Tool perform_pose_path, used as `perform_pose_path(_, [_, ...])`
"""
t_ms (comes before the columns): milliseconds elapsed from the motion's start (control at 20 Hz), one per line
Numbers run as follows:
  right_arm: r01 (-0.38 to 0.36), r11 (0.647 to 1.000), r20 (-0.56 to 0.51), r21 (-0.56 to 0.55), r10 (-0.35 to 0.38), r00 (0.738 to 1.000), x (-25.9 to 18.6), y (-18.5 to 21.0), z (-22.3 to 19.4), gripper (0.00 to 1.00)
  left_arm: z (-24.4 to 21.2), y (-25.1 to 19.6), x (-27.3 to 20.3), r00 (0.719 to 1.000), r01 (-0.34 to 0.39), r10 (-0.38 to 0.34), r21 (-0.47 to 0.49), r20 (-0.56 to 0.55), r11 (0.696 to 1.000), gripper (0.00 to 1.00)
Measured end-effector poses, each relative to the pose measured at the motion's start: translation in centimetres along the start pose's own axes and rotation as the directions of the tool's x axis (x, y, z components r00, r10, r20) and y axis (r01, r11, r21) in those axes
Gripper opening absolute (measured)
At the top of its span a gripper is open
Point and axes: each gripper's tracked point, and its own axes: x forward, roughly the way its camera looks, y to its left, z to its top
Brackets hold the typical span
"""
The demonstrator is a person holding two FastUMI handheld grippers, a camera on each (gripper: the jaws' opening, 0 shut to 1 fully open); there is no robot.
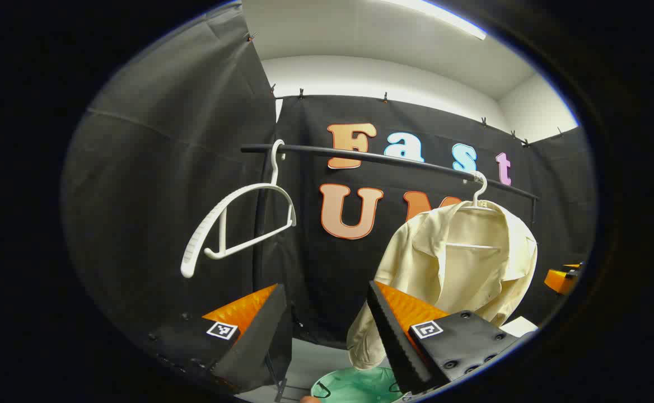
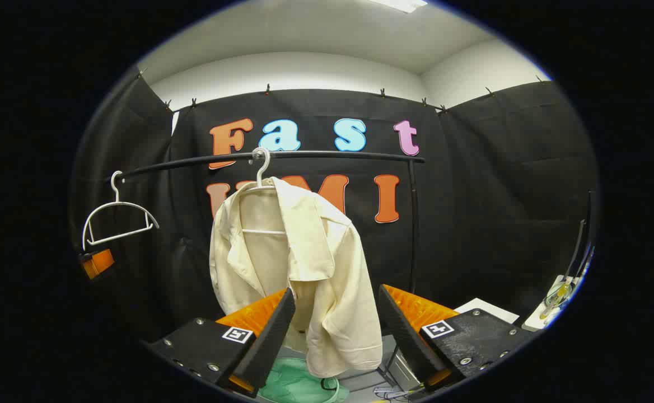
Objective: Grasp the clothes on the hanger with both hands and then place them into the laundry hamper below.
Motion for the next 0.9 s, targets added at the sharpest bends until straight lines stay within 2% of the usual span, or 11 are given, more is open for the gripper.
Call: perform_pose_path(900, [-0.006, 1.0, -0.024, -0.004, 0.006, 1.0, 1.0, 0.6, -1.2, 0.94, 0.2, 0.3, 0.7, 1.0, -0.006, 0.006, 0.02, 0.002, 1.0, 0.96])
